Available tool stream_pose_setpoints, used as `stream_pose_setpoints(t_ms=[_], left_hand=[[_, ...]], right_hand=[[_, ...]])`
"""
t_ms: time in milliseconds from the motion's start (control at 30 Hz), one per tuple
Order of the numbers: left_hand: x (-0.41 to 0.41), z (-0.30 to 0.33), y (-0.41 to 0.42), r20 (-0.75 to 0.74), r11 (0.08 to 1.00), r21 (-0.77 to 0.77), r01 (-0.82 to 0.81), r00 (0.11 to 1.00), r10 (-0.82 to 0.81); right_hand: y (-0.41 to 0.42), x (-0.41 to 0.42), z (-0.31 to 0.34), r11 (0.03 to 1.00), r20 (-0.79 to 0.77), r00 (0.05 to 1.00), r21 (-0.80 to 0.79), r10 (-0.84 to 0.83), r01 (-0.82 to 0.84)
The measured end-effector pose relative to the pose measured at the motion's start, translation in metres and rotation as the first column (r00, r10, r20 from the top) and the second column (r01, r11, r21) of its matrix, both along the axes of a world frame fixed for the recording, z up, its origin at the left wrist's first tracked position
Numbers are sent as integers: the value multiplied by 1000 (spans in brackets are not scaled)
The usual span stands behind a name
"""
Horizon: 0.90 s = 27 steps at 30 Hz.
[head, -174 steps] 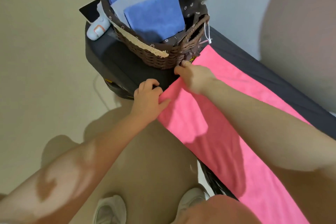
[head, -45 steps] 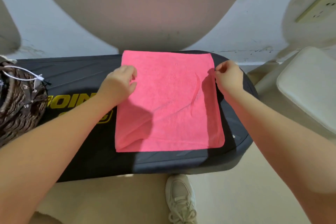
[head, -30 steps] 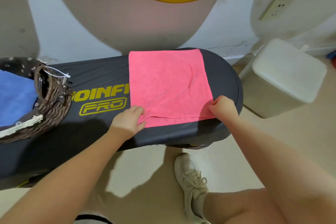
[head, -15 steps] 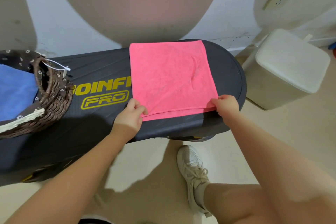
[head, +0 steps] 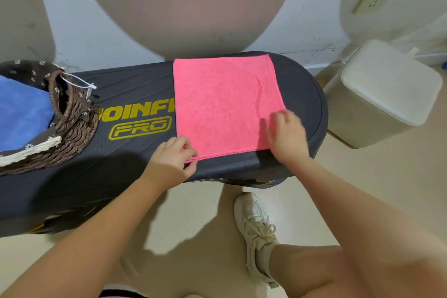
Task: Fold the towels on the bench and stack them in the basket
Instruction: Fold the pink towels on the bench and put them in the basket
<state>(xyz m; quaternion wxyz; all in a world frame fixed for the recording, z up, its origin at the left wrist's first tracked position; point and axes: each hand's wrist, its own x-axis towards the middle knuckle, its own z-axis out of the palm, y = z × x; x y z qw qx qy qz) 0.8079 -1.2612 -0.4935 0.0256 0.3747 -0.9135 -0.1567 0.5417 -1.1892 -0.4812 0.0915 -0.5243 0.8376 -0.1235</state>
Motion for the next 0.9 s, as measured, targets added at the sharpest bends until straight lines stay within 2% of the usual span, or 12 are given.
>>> stream_pose_setpoints(t_ms=[67,100,167,233,333,467,633,733,833,900], left_hand=[[-2,-4,5,53,998,-46,44,998,-42],[-3,-7,6,56,997,-61,53,997,-50],[-1,-14,7,40,998,-58,29,999,-27],[2,-16,6,51,999,-52,8,999,-6],[4,-16,5,39,998,-61,16,999,-13],[5,-17,-2,35,994,-93,53,998,-50],[-1,-7,-6,200,997,-22,74,978,-68],[-7,-7,-8,270,989,-123,83,962,-47],[-12,-8,-7,272,988,-136,79,961,-39],[-16,-3,-5,217,986,-162,42,976,-6]], right_hand=[[0,14,-5,922,112,925,96,363,-374],[1,19,-9,854,139,874,188,466,-486],[4,15,-15,761,121,831,347,543,-548],[7,-1,-13,749,72,839,414,539,-517],[12,-30,-6,788,10,886,453,463,-417],[14,-38,0,885,26,949,351,315,-304],[16,-27,7,878,-94,928,370,361,-304],[17,-26,8,869,-146,916,398,375,-293],[12,-25,11,881,-191,919,403,346,-248],[9,-25,11,897,-230,927,401,296,-188]])
